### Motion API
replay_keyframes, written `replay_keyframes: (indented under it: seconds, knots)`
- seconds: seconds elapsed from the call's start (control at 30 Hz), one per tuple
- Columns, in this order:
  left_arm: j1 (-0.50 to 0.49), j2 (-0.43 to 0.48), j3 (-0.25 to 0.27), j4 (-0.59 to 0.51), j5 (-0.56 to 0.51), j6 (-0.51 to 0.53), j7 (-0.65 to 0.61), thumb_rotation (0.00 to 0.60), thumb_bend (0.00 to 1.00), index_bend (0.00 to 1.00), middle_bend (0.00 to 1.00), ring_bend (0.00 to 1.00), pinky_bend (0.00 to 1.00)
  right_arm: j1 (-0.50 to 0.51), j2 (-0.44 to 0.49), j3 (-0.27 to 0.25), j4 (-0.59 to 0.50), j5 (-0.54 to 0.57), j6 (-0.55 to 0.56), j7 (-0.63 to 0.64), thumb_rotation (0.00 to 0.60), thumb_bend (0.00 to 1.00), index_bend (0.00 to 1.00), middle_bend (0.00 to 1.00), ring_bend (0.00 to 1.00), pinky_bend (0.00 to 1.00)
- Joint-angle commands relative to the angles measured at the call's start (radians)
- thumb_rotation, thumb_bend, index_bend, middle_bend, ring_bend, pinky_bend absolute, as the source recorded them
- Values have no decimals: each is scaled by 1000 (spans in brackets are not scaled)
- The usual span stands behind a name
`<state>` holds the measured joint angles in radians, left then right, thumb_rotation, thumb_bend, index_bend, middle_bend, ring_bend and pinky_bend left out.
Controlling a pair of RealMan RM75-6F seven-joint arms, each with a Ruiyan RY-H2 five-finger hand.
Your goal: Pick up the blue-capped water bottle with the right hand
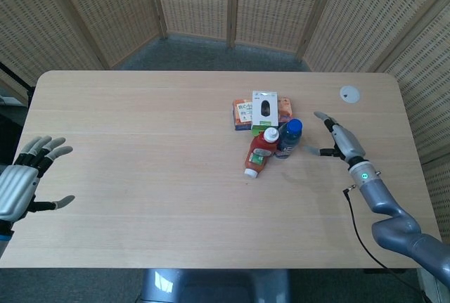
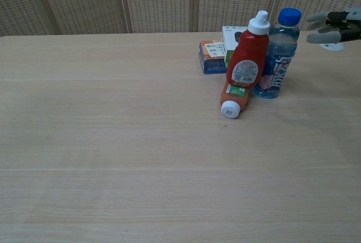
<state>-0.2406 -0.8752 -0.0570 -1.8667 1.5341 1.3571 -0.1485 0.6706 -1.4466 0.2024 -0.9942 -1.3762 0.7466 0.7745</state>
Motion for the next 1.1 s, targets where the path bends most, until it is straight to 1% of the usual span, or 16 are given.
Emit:
replay_keyframes:
  seconds: [0.03, 0.57, 0.93, 0.97, 1.1]
  knots:
    - [1, 1, 0, -1, -1, 0, 1, 600, 0, 193, 127, 0, 0, 10, -18, -4, 22, -5, -3, 13, 330, 6, 0, 0, 0, 0]
    - [17, 8, 4, 5, -4, 17, -14, 600, 0, 192, 126, 0, 0, 64, -95, -21, 115, -8, -62, 61, 330, 8, 0, 0, 0, 0]
    - [35, 13, 8, 5, -9, 35, -21, 600, 0, 192, 123, 0, 0, 100, -139, -21, 187, -5, -100, 94, 331, 9, 0, 0, 0, 0]
    - [37, 13, 8, 4, -9, 38, -21, 600, 0, 192, 123, 0, 0, 102, -144, -19, 195, -2, -102, 97, 333, 9, 0, 0, 0, 0]
    - [45, 13, 10, 5, -10, 46, -24, 600, 0, 192, 123, 0, 0, 107, -154, -14, 216, 4, -103, 106, 390, 18, 0, 0, 0, 0]
